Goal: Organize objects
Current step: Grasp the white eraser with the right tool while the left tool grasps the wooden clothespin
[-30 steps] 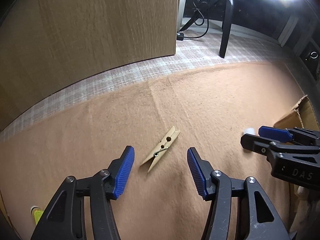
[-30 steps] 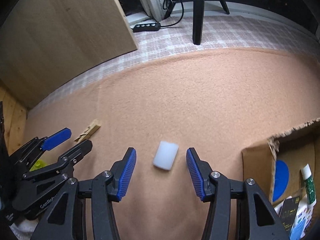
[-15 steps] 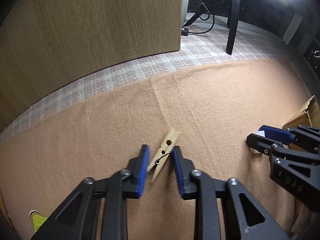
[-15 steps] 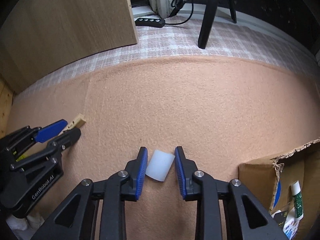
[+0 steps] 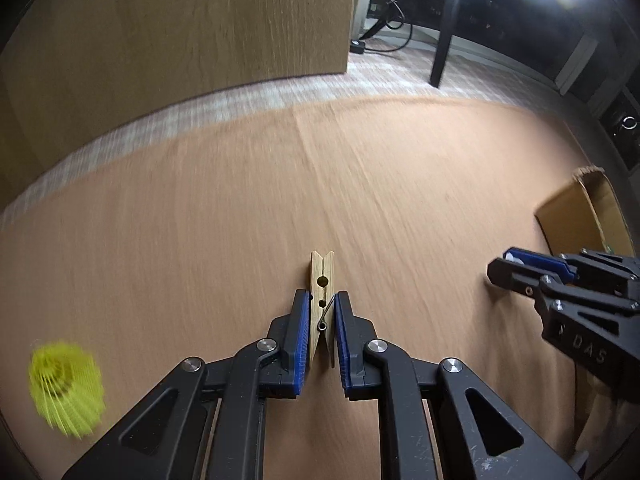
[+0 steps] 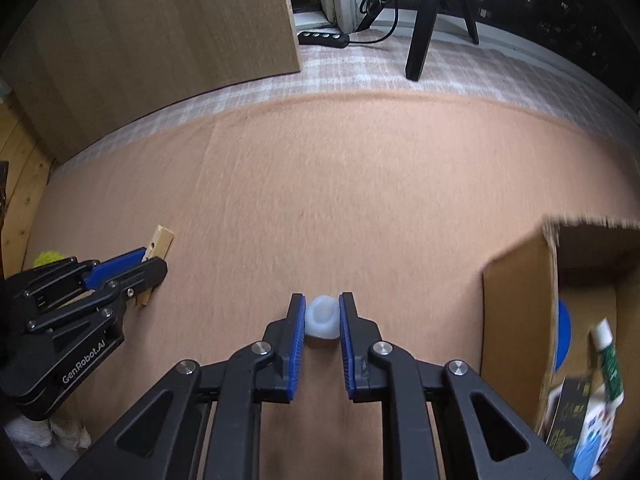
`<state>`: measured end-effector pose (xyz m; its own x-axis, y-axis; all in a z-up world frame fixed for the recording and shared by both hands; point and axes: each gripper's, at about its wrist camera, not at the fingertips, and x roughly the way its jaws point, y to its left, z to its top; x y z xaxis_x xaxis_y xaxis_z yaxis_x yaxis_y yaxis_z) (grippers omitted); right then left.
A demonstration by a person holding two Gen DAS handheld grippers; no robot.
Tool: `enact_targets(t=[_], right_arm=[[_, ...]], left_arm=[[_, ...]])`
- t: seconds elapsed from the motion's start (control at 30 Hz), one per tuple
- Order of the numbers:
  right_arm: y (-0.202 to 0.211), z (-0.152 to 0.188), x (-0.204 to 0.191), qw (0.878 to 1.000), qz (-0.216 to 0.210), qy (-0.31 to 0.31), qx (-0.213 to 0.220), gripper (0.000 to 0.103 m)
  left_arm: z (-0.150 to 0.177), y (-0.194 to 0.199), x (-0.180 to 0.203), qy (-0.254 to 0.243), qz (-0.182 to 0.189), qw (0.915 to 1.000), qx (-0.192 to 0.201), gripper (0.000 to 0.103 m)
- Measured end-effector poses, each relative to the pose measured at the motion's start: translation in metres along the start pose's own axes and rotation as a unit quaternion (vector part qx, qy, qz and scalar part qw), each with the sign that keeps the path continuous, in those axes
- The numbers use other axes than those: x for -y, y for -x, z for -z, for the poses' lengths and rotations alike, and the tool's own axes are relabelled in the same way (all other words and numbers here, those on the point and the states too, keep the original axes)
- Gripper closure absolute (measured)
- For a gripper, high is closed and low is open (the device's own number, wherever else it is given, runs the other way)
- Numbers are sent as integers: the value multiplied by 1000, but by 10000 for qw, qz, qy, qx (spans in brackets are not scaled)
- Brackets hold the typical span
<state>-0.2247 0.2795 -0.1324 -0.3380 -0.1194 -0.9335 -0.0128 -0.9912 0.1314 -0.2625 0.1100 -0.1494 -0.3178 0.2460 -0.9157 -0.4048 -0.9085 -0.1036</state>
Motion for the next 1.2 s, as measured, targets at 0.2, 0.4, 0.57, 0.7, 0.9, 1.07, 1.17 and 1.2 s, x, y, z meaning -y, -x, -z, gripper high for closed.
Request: enact_targets(t=[0.2, 0.4, 0.57, 0.7, 0.9, 1.07, 1.17, 1.2], right_arm=[[16, 28, 4, 9998, -119, 77, 148, 92], [28, 48, 13, 9994, -279, 6, 219, 94], [41, 58, 25, 9977, -554, -230, 320, 95], [58, 66, 39, 9930, -964, -565, 373, 95], [85, 80, 54, 9877, -1229, -809, 535, 95], [112, 93, 69, 9873, -1126, -838, 744, 95], [125, 99, 80, 9875, -1009, -842, 866, 95], [131, 101, 84, 9880, -924, -831, 918, 95]], left_arm=[[39, 15, 8, 189, 111, 9998, -4, 90], [63, 26, 21, 242, 150, 9996, 9, 90], [74, 39, 28, 266, 193, 9994, 94, 90], [78, 47, 33, 284, 236, 9992, 151, 90], [80, 65, 44, 196, 361, 9987, 290, 90], [73, 80, 62, 20, 503, 9979, 408, 90], [65, 86, 79, -145, 598, 9969, 483, 90], [61, 87, 85, -192, 624, 9966, 497, 90]])
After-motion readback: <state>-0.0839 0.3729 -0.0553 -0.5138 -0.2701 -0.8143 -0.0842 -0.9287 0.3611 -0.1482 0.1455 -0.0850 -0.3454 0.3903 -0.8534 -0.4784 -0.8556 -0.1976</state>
